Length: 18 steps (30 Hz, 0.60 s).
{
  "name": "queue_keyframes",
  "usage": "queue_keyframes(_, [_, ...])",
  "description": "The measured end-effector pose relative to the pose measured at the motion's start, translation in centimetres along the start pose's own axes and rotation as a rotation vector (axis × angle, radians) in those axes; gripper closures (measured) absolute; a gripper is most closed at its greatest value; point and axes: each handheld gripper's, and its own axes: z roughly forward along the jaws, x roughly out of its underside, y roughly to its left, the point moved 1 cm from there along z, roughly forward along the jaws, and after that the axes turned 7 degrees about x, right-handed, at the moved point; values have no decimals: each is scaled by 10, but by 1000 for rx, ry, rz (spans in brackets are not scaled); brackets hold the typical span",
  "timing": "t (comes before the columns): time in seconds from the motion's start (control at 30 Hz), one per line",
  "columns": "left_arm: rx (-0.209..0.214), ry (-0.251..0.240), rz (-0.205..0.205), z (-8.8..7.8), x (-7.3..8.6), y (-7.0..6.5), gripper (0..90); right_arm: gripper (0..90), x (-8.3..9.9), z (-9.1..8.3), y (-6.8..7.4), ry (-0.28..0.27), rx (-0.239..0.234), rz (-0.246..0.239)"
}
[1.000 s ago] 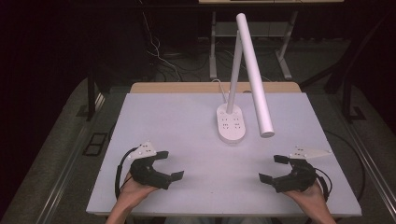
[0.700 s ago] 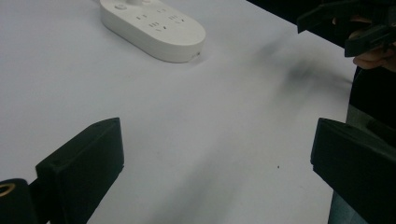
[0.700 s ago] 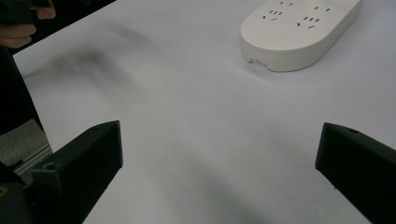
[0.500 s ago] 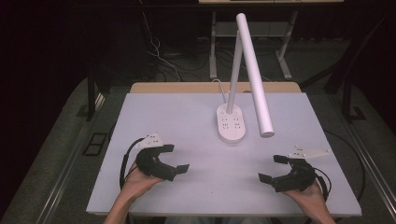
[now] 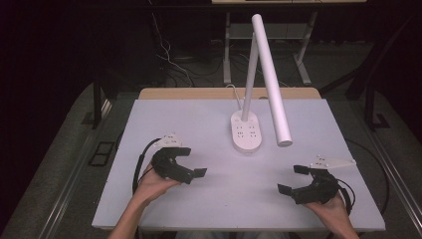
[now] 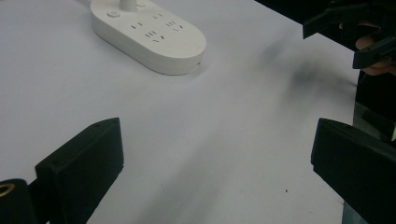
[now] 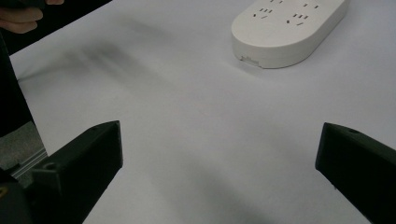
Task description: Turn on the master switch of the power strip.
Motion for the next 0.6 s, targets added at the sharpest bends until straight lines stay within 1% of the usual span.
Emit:
queue_keyframes(0.13, [0,14,5,4,-5,3,15,2,0,0,-1,-4,2,-5])
queue_keyframes(0.27, [1,8,5,5,-13,5,16,2,0,0,-1,-2,4,-4])
queue_keyframes(0.5, [-4,23,22,8,-26,10,19,2,0,0,-2,-4,6,-6])
queue_keyframes(0.6, [-8,26,22,8,-31,11,21,2,0,0,-2,-3,8,-7])
